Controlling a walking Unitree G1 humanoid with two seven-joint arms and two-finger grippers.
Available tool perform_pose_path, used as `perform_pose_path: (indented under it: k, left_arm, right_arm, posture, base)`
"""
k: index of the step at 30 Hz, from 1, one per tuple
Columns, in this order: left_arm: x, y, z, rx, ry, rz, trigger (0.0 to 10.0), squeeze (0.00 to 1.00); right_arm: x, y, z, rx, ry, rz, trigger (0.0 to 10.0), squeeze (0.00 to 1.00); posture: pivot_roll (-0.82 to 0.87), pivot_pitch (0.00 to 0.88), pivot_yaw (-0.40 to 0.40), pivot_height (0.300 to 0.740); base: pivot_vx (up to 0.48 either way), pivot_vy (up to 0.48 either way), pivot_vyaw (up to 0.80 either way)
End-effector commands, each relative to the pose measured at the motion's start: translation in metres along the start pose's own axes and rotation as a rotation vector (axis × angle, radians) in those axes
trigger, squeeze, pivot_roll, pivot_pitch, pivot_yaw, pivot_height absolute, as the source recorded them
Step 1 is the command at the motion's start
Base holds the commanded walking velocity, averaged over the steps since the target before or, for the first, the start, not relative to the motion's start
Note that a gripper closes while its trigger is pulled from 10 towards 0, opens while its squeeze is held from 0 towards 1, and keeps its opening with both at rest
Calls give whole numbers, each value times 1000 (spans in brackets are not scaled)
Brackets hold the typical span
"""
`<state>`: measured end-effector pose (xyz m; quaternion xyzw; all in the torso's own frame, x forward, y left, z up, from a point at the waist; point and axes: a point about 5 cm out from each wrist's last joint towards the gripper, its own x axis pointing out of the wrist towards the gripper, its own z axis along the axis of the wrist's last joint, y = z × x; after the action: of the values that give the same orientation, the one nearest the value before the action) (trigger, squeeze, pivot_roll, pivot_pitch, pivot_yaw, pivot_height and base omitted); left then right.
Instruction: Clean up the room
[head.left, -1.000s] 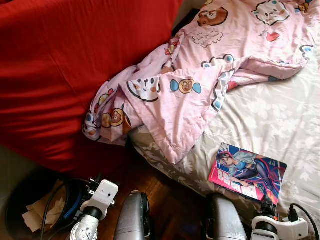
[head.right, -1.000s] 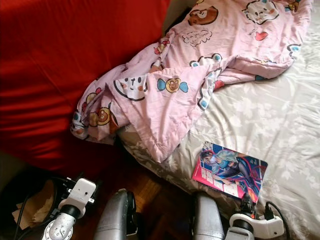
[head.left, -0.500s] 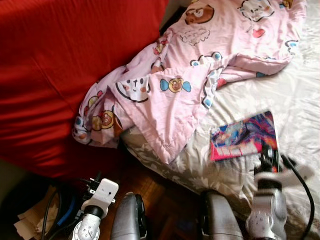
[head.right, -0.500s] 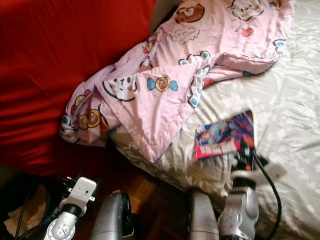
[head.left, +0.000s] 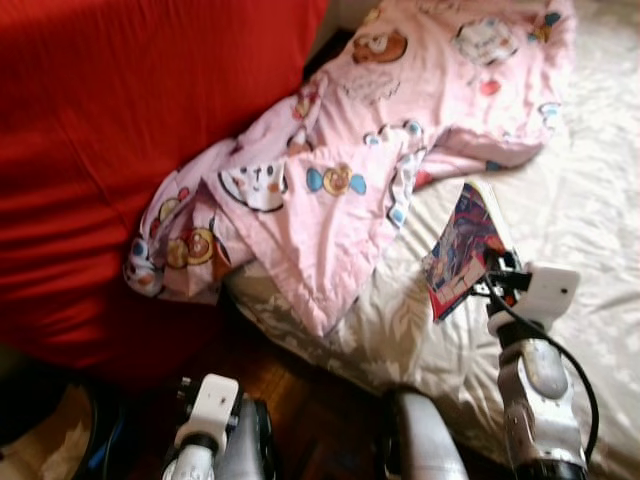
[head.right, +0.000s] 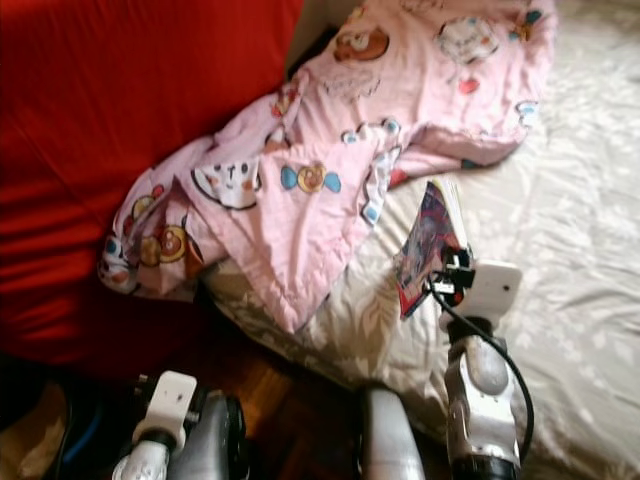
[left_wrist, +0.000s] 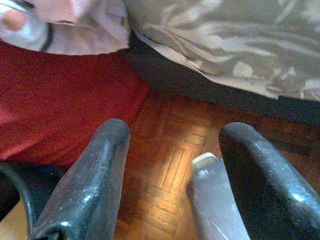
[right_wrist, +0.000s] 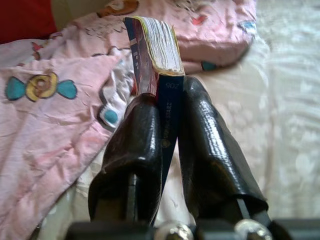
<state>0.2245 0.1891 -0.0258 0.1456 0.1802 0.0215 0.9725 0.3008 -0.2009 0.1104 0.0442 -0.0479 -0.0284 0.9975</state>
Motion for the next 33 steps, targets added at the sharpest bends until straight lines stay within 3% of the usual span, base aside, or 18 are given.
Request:
perform_pose_path:
  k: [1,9,12,13,14,20,24,33]
  left_arm:
    - [-5,2,-14,-44,66,20,10000,0]
    - [-9,-11,-28,-94,153,-18,10000,0]
    - [-11,-12,-37,-208,234,-4,10000,0]
    - [-13,-11,-44,-289,290,19,10000,0]
    - [-14,-11,-46,-304,308,21,10000,0]
    - [-20,-14,-57,-322,383,-12,10000,0]
    - [-28,-15,-69,-364,470,-10,10000,0]
    - [-32,-18,-75,-384,523,19,10000,0]
  right_arm:
    - [3,4,7,-13,-25,28,10000,0]
    - [3,2,1,-26,1,28,10000,0]
    - [1,2,-3,-24,15,29,10000,0]
    - [-1,5,-9,-32,54,53,10000,0]
    - [-2,6,-12,-34,66,61,10000,0]
    - [-7,9,-17,-19,83,104,10000,0]
    - [-8,21,-19,-2,74,153,10000,0]
    - [-9,17,-26,17,107,41,10000,0]
  posture:
    - [-86,154,-21,700]
    - [-92,119,-25,740]
    - [-87,98,-26,740]
    - [-85,89,-27,740]
    - [-87,72,-31,740]
    - [-90,45,-30,740]
    - [-105,29,-26,740]
    - [-108,15,-16,740]
  base:
    - [0,0,0]
    - [0,0,0]
    - [0,0,0]
    - [0,0,0]
    - [0,0,0]
    - [0,0,0]
    - [0,0,0]
    - [0,0,-115]
